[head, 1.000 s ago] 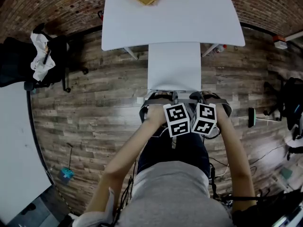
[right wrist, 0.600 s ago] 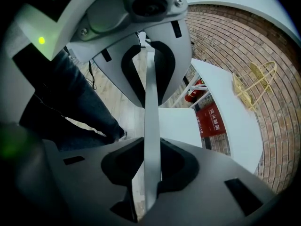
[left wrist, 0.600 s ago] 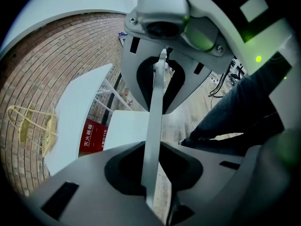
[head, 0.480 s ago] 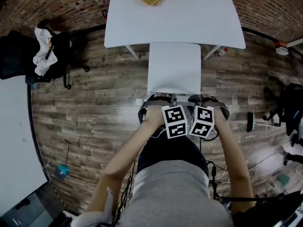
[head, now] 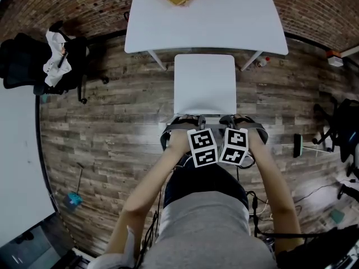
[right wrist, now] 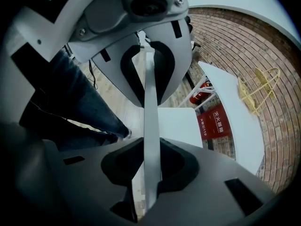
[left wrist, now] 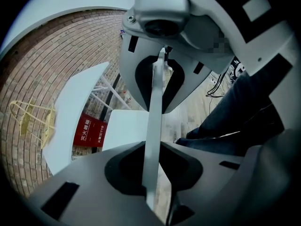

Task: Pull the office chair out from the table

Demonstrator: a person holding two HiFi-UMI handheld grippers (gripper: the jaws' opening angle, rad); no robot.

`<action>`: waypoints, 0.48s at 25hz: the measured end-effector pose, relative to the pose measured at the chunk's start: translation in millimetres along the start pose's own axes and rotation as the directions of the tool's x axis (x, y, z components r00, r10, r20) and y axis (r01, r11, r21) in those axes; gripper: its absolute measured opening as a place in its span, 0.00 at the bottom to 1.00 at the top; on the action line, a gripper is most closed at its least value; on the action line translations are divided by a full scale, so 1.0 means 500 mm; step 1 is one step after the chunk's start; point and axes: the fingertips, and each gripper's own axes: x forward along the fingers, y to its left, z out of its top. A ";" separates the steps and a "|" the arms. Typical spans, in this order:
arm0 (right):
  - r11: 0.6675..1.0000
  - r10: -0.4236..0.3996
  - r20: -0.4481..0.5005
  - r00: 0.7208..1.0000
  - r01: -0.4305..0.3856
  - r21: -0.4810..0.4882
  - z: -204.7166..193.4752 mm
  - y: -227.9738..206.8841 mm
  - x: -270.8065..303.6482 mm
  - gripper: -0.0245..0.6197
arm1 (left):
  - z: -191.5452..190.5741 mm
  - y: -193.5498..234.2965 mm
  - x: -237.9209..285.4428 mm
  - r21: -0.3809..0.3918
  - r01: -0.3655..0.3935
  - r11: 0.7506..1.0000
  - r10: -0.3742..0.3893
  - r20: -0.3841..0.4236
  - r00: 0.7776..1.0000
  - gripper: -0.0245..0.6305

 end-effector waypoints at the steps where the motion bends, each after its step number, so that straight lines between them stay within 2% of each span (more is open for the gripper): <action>1: 1.000 0.003 0.000 1.000 -0.003 -0.004 0.000 0.008 -0.001 0.17 | -0.001 -0.009 -0.002 -0.002 0.001 1.000 -0.001 -0.002 1.000 0.17; 12: 0.999 0.032 0.017 0.999 -0.031 -0.029 -0.013 0.108 -0.025 0.17 | 0.007 -0.112 -0.021 -0.024 0.025 0.999 -0.025 -0.019 1.000 0.17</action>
